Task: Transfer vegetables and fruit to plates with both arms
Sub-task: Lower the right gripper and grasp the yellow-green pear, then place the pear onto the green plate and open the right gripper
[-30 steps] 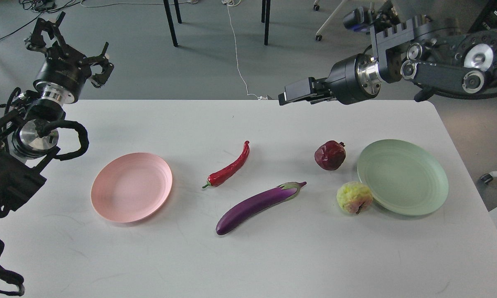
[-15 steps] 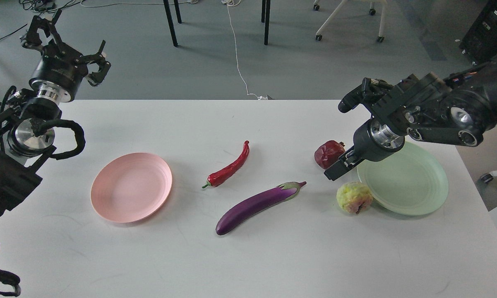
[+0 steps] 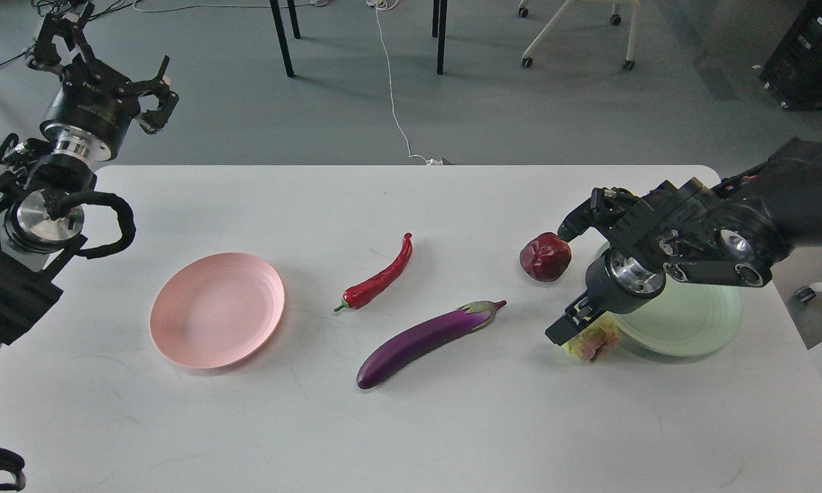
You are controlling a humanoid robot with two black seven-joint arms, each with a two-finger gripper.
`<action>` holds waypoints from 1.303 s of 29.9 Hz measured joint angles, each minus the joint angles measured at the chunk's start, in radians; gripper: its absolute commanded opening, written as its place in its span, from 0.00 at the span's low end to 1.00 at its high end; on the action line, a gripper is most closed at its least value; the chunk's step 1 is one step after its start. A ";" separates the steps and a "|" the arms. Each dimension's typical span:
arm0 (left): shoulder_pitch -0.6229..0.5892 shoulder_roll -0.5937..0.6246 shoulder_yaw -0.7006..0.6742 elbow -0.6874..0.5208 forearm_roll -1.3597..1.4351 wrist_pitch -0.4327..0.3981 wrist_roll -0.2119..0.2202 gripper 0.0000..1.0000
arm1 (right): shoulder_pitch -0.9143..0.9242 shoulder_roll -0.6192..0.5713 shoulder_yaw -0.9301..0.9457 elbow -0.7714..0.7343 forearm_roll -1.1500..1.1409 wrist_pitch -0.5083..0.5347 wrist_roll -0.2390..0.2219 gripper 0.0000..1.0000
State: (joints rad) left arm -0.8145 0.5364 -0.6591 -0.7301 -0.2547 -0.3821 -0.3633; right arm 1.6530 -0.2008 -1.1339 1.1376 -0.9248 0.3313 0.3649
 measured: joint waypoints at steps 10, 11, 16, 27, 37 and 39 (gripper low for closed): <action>0.004 0.009 0.001 0.000 -0.001 0.007 0.000 0.98 | 0.006 0.026 -0.009 0.009 -0.012 0.000 0.000 0.55; 0.005 0.014 0.001 0.000 -0.001 0.007 0.000 0.98 | 0.013 0.027 -0.009 0.012 -0.012 0.000 0.000 0.49; 0.006 0.030 0.002 0.000 -0.001 0.007 0.000 0.98 | 0.069 0.027 -0.007 0.050 -0.019 0.002 0.000 0.43; 0.006 0.050 0.004 -0.001 0.000 0.006 0.002 0.98 | 0.163 -0.093 -0.013 0.046 -0.064 0.003 -0.008 0.47; 0.006 0.053 0.015 -0.006 0.000 0.006 0.008 0.98 | -0.008 -0.237 -0.004 -0.065 -0.134 -0.013 -0.011 0.91; 0.006 0.056 0.015 -0.006 0.000 0.006 0.009 0.98 | -0.019 -0.239 -0.001 -0.074 -0.134 -0.025 -0.011 0.94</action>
State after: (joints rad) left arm -0.8086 0.5919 -0.6442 -0.7360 -0.2546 -0.3760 -0.3546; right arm 1.6339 -0.4397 -1.1345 1.0639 -1.0585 0.3066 0.3543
